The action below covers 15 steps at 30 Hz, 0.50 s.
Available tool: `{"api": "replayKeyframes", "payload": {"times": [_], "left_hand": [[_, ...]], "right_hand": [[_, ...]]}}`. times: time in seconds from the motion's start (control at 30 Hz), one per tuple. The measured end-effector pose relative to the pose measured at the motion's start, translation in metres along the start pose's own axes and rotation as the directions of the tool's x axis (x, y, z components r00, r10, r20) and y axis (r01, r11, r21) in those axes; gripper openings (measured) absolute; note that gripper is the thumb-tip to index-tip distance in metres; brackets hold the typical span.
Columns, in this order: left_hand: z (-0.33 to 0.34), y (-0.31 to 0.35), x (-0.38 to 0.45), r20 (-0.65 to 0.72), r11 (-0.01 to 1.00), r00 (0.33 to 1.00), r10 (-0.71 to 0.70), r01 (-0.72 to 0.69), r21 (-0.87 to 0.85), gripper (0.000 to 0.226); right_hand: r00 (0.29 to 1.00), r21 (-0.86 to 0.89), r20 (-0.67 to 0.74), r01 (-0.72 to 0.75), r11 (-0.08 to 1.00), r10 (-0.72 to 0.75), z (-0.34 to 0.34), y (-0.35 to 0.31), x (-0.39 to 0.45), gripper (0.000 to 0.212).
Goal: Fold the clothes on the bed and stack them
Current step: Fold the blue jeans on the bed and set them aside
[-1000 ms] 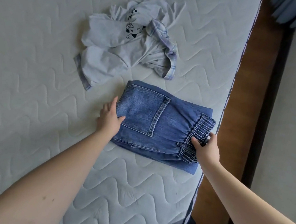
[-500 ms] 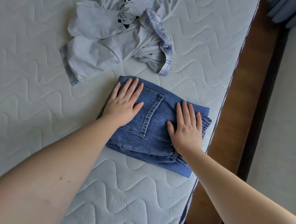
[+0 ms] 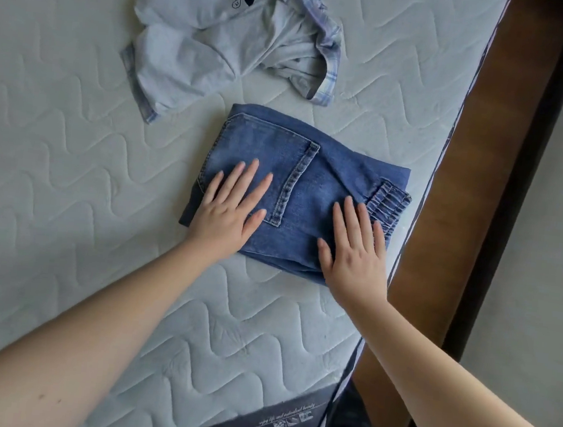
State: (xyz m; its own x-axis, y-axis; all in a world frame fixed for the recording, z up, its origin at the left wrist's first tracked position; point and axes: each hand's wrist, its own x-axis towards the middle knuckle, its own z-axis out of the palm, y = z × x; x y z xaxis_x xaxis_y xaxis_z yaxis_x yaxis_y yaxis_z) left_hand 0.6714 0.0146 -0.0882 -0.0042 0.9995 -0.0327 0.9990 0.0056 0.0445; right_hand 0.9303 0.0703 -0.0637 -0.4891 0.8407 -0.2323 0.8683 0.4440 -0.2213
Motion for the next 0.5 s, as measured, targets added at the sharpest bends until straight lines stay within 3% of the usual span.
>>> {"api": "replayKeyframes", "payload": {"times": [0.2,0.5], "left_hand": [[0.012,0.01,-0.044,0.043,0.977,0.978,-0.203,0.199,0.078,0.054],[-0.023,0.015,-0.03,0.289,0.969,0.928,-0.236,0.245,0.003,0.054]], "right_hand": [[0.997,0.015,0.068,0.033,0.999,-0.034,0.02,0.005,-0.039,0.058],[0.989,-0.023,0.151,0.001,1.0,0.002,-0.006,-0.002,-0.035,0.057]]}}
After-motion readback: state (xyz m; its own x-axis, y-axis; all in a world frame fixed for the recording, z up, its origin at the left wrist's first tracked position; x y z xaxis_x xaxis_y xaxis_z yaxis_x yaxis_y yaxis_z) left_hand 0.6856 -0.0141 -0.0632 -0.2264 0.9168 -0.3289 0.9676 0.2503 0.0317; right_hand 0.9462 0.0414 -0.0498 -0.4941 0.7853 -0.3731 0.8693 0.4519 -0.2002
